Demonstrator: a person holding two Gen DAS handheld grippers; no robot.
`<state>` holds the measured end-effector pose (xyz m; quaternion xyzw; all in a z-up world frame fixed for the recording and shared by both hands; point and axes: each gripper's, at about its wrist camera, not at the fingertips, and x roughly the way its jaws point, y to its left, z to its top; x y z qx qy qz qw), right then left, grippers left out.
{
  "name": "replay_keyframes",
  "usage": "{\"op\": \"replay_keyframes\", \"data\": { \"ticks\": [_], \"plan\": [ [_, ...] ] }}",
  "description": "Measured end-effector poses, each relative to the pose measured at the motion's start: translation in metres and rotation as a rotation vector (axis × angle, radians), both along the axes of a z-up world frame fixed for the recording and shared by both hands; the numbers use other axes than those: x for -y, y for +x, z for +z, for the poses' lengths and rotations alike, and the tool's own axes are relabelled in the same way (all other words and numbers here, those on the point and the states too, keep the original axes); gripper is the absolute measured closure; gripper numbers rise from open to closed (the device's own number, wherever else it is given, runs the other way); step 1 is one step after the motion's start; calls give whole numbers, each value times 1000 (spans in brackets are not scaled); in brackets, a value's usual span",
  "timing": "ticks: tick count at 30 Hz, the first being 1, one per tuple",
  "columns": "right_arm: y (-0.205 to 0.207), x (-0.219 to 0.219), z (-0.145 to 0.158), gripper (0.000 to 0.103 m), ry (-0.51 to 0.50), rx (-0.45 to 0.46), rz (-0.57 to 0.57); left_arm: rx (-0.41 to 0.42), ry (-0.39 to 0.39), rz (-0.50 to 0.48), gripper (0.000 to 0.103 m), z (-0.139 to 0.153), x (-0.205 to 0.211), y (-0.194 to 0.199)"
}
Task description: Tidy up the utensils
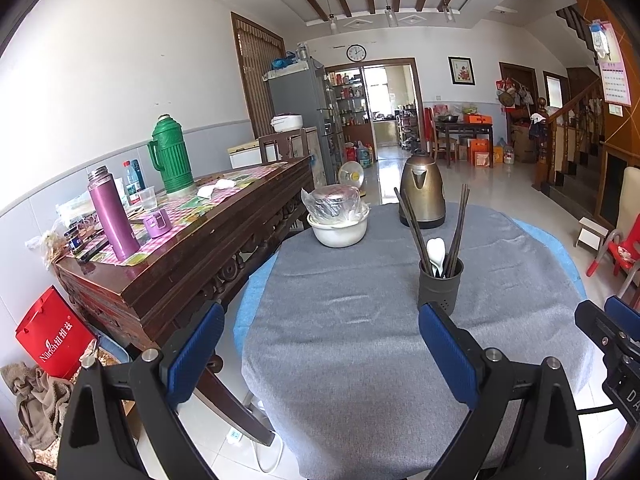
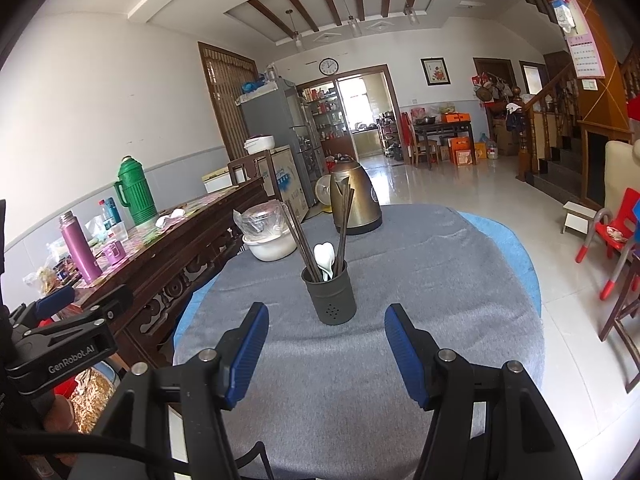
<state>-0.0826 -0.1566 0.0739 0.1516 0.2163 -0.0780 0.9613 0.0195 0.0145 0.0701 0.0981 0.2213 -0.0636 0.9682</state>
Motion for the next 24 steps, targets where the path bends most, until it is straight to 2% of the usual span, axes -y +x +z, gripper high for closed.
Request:
{"op": "replay_keyframes", "data": {
  "ticks": [24],
  "plan": [
    [2,-6,0,39,-11,4,13,-2,1,20,5,-1,-5,-2]
  ]
}}
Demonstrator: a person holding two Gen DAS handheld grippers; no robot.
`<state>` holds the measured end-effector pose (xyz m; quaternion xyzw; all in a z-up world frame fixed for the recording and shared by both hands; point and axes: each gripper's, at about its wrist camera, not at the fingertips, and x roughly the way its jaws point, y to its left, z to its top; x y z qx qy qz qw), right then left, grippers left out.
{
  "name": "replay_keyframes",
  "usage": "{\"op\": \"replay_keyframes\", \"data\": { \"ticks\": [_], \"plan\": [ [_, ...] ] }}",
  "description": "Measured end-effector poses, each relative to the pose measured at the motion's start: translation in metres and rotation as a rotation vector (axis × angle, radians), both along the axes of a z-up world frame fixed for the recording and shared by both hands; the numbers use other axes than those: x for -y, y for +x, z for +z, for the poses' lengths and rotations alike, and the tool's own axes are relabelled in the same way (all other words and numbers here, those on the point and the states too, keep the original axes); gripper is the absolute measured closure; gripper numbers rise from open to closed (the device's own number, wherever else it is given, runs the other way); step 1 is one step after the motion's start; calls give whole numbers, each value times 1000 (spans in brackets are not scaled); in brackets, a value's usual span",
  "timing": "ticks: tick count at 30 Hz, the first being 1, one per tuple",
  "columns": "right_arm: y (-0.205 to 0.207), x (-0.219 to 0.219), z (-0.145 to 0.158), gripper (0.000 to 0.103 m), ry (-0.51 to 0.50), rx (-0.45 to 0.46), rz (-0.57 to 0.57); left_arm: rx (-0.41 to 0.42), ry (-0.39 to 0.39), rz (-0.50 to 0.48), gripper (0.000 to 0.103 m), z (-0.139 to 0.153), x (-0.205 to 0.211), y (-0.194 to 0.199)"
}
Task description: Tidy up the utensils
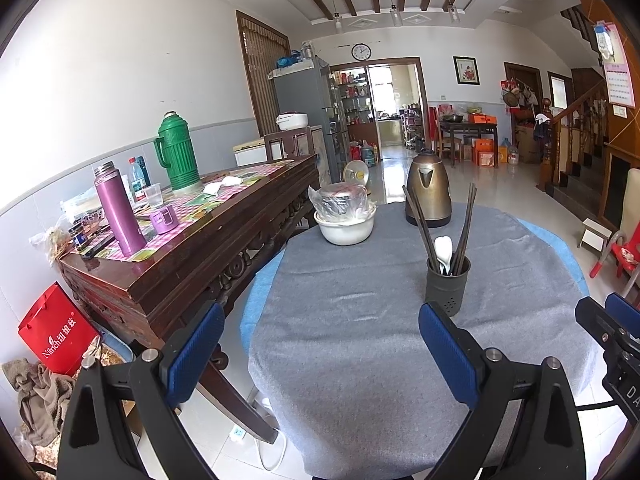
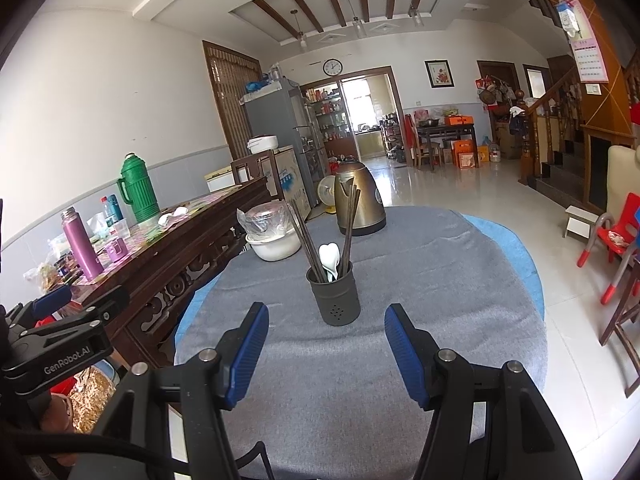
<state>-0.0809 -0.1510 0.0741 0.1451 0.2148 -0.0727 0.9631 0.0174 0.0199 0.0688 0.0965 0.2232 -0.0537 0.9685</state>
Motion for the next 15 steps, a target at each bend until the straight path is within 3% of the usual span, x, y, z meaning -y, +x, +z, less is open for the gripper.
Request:
{"op": "replay_keyframes", "data": {
  "ticks": [15],
  "plan": [
    [3,-2,-3,39,6,-6,8,-7,7,-2,5,-3,-1,1]
  ]
}}
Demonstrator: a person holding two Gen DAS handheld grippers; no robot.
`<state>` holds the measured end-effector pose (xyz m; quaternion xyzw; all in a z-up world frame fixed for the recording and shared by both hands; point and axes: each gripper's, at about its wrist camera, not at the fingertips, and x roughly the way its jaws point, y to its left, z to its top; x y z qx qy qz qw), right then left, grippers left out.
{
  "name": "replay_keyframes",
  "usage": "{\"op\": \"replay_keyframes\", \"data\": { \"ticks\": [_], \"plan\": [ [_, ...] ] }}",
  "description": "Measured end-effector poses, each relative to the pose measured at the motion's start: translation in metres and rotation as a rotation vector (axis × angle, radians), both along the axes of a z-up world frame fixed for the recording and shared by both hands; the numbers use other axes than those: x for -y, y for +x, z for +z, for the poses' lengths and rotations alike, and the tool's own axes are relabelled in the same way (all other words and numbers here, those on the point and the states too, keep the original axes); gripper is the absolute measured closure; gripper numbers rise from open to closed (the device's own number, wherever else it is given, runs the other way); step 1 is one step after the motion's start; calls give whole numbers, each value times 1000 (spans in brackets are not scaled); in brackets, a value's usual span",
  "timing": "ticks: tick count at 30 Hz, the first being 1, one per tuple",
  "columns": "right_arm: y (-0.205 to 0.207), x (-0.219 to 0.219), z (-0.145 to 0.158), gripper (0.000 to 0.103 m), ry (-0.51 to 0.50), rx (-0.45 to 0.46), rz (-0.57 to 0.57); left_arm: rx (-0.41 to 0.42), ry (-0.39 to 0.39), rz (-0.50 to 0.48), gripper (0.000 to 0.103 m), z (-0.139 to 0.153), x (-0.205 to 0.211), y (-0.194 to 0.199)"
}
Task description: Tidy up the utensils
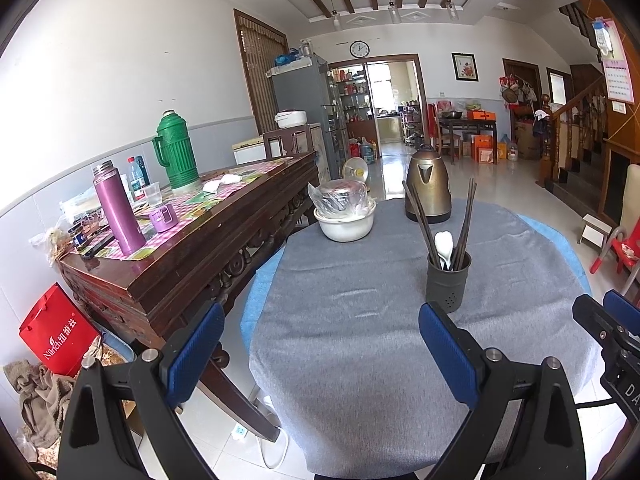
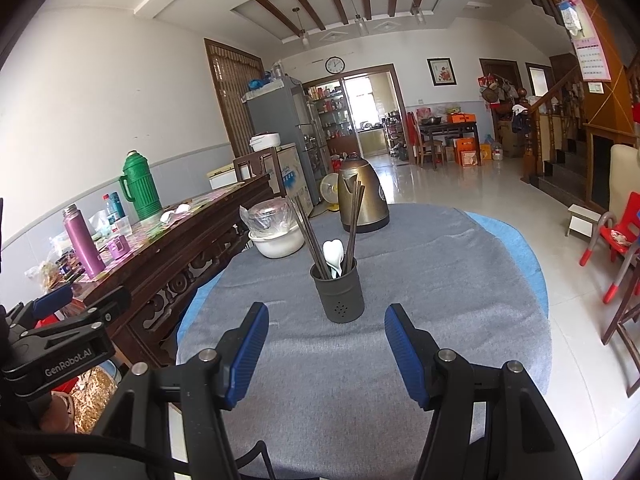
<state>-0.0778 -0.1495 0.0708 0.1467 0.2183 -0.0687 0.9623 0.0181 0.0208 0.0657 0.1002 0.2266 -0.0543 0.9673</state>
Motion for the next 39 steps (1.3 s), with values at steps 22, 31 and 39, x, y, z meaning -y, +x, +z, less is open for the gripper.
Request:
{"op": "replay_keyframes", "data": {
  "ticks": [22,31,39],
  "plan": [
    [1,-1,-2,39,3,2,-1,-3,2,-1,5,-1,-1,-1],
    [1,-2,-1,39,3,1,-1,-5,4,0,5,-2,-1,0],
    [1,-2,-3,39,2,0,1,-9,4,-1,5,-3,-1,1]
  ]
}}
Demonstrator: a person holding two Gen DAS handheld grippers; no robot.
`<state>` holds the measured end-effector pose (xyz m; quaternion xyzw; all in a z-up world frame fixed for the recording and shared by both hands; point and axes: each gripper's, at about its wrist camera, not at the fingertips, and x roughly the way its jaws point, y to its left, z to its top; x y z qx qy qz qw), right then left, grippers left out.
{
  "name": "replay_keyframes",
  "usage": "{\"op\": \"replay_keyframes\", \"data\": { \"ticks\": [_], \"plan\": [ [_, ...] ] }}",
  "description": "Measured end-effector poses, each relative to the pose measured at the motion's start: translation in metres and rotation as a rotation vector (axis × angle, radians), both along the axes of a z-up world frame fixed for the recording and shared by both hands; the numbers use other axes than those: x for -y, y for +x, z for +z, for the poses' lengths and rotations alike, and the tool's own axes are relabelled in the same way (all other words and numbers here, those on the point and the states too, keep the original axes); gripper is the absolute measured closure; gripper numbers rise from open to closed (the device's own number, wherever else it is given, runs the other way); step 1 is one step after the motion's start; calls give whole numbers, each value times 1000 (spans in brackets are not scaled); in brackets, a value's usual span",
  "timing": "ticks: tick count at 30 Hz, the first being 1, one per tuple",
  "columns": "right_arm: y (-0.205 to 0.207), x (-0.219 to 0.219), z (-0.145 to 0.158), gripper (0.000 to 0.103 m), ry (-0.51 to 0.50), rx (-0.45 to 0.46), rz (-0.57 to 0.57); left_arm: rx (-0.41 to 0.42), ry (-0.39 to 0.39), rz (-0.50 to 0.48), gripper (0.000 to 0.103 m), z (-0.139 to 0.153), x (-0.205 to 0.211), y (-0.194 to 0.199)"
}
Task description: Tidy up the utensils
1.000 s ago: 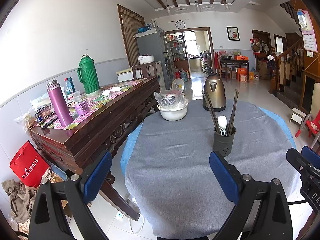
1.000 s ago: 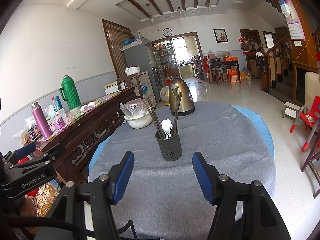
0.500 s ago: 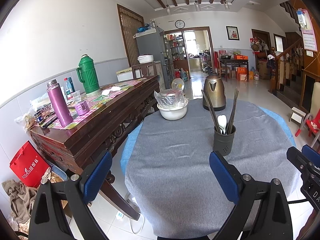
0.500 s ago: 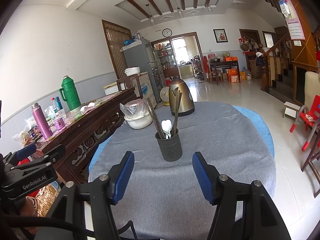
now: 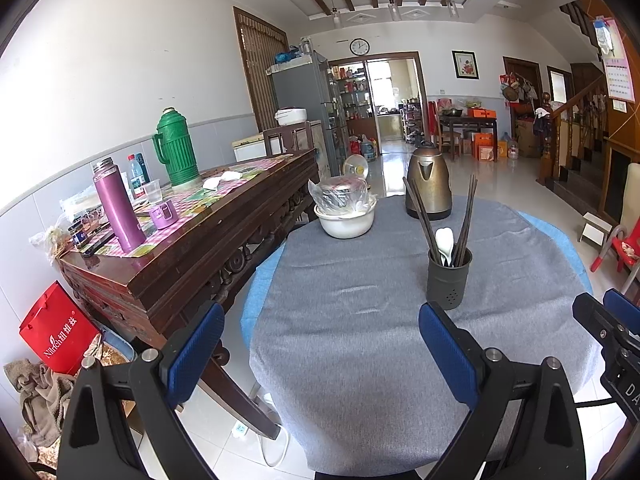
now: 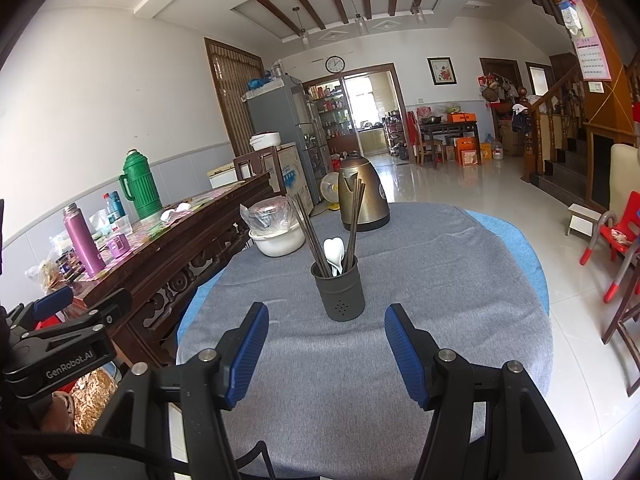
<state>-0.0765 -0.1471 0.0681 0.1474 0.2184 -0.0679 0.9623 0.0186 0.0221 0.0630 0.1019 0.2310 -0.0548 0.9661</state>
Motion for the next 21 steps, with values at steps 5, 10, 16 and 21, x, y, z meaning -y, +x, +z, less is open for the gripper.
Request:
{"op": "replay_keyframes", "data": {
  "ticks": [5,10,16,21],
  "plan": [
    [0,-1,0,39,1,1,0,-3,-1,1,5,0,-1,1],
    [-1,-1,-1,39,-3,4,-1,-3,-1,1,5,0,-1,1],
    [-3,2,0,39,-12,9,-4,-7,-3,1,5,-1,-2,1],
    [-3,2,1,39,-10,9,-3,-6,-4,3,5,-2,-2,2]
  ]
}}
